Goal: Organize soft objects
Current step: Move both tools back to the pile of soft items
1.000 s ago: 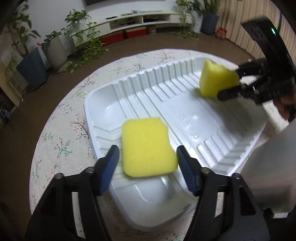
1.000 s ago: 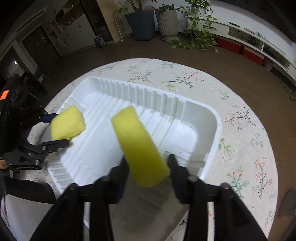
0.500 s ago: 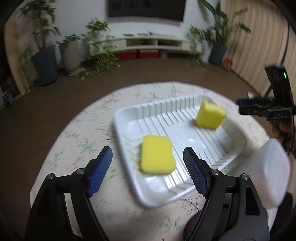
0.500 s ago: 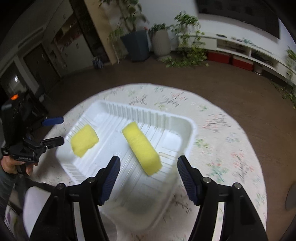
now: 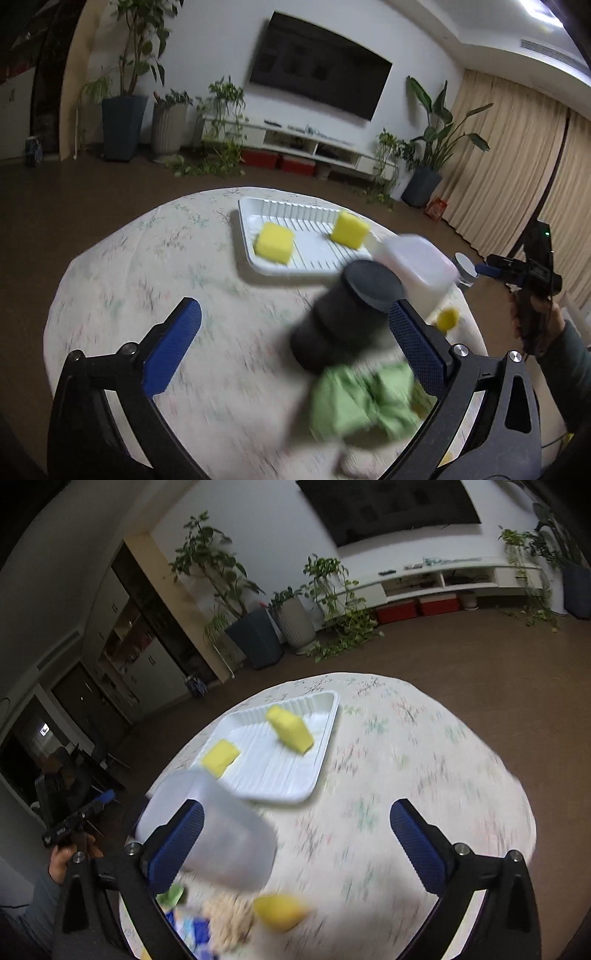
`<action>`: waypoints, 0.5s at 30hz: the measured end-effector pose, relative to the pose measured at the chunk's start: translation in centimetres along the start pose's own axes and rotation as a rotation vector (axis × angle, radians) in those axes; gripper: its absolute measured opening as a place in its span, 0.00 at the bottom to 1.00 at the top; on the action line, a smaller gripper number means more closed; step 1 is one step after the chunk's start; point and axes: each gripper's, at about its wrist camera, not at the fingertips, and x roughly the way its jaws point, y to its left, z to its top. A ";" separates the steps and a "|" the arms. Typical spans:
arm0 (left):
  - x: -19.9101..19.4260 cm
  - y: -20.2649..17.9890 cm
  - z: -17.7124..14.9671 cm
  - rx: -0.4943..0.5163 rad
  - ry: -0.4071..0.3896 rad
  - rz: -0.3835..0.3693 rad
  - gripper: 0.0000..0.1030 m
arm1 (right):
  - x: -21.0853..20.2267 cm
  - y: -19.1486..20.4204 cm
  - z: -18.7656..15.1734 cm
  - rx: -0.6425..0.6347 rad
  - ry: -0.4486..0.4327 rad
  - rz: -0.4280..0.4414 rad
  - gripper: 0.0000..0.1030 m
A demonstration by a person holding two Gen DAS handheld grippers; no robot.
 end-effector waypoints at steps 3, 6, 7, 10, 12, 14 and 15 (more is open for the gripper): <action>-1.9 -1.6 -3.3 -0.036 0.006 -0.014 1.00 | -2.4 2.0 -3.8 -0.019 -0.026 -0.002 1.00; -2.7 -3.0 -6.1 -0.119 0.028 -0.038 1.00 | -3.8 4.1 -7.3 -0.041 -0.036 0.001 1.00; -2.8 -3.3 -6.7 -0.139 0.044 -0.051 1.00 | -4.3 4.4 -8.2 -0.038 -0.042 0.002 1.00; -3.6 -4.5 -8.6 -0.148 0.058 -0.028 1.00 | -5.2 4.1 -10.4 -0.017 -0.080 -0.042 1.00; -4.2 -5.5 -9.7 -0.146 0.053 -0.011 1.00 | -5.9 2.5 -10.8 0.051 -0.093 -0.139 1.00; -4.7 -6.6 -10.8 -0.138 0.043 0.015 1.00 | -6.6 1.0 -10.8 0.133 -0.095 -0.152 1.00; -4.9 -7.3 -11.3 -0.130 0.043 0.027 1.00 | -6.8 0.7 -10.8 0.146 -0.079 -0.190 1.00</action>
